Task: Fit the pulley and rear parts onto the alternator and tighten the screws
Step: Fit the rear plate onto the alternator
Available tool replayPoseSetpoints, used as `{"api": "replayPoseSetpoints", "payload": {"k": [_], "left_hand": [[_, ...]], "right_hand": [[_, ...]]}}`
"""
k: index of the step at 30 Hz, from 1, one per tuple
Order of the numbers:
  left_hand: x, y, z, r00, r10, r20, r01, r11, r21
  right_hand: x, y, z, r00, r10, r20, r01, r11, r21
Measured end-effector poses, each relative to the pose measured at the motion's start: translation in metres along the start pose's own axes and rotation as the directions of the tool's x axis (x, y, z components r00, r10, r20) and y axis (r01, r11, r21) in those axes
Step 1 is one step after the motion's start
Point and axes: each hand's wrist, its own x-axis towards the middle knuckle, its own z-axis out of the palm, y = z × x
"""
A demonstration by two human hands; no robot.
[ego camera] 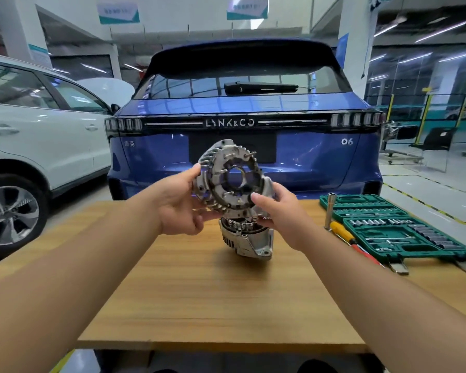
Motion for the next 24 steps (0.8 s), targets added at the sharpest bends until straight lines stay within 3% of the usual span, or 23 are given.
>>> {"api": "replayPoseSetpoints", "payload": {"k": [7, 12, 15, 19, 24], "left_hand": [[0.031, -0.016, 0.020, 0.997, 0.074, -0.031, -0.071, 0.993, 0.094], [0.066, -0.021, 0.028, 0.970, 0.175, -0.166, -0.134, 0.963, 0.234], [0.091, -0.029, 0.025, 0.951, 0.221, -0.217, -0.142, 0.934, 0.329], [0.118, -0.048, 0.015, 0.966, 0.200, -0.164, -0.139, 0.936, 0.322], [0.139, -0.066, 0.001, 0.952, 0.223, -0.211, -0.142, 0.930, 0.340]], "right_hand": [[0.007, -0.021, -0.017, 0.980, 0.099, -0.173, -0.099, 0.995, 0.010], [0.024, -0.024, -0.018, 0.922, 0.226, -0.314, -0.170, 0.966, 0.196], [0.030, -0.018, -0.013, 0.904, 0.267, -0.332, -0.202, 0.955, 0.217], [0.037, -0.005, -0.017, 0.889, 0.297, -0.348, -0.257, 0.954, 0.158], [0.045, 0.006, -0.022, 0.897, 0.287, -0.336, -0.263, 0.958, 0.117]]}}
